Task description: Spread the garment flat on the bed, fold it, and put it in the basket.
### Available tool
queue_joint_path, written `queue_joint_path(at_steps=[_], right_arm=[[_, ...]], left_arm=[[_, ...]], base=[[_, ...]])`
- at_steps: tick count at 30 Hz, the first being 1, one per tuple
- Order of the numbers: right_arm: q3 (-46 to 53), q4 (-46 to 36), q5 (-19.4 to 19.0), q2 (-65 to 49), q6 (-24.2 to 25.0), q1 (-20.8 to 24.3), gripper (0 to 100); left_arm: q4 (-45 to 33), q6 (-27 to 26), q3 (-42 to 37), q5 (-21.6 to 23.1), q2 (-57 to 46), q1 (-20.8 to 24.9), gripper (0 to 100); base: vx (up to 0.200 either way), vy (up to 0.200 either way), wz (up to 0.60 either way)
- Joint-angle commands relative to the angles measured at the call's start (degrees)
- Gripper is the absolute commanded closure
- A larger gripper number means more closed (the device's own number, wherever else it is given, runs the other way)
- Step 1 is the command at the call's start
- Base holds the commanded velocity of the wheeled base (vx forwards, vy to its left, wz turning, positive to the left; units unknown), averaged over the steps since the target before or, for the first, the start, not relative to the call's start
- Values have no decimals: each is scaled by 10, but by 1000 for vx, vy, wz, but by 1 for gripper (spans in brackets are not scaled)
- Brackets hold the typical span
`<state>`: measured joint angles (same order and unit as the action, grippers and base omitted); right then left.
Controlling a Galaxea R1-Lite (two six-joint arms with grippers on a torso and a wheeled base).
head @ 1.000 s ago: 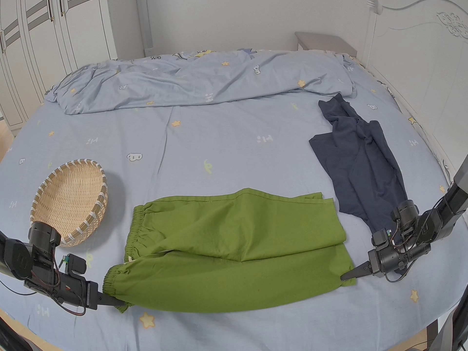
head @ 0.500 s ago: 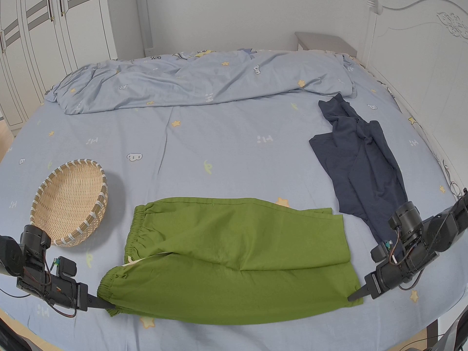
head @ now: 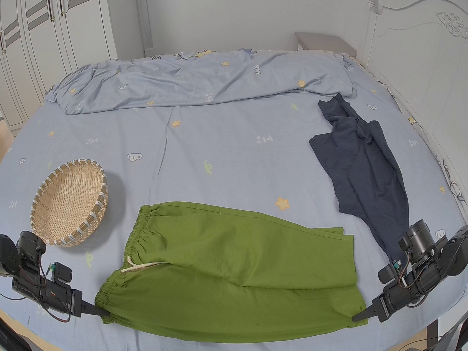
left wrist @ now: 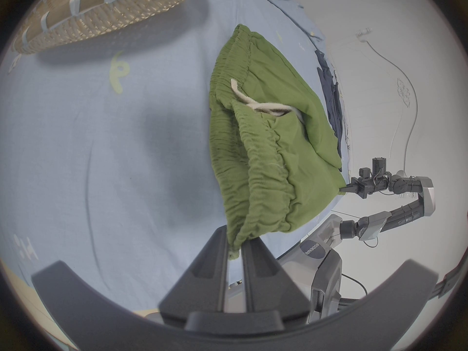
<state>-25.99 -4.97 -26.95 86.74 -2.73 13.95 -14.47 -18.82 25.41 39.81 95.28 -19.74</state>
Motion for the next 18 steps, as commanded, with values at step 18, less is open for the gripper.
queue_joint_path(at_steps=[18], right_arm=[[45,77,-1,70,-1,2,100]], left_arm=[[-66,-49,-8,-40,48,15,100]], base=[[0,0,0]])
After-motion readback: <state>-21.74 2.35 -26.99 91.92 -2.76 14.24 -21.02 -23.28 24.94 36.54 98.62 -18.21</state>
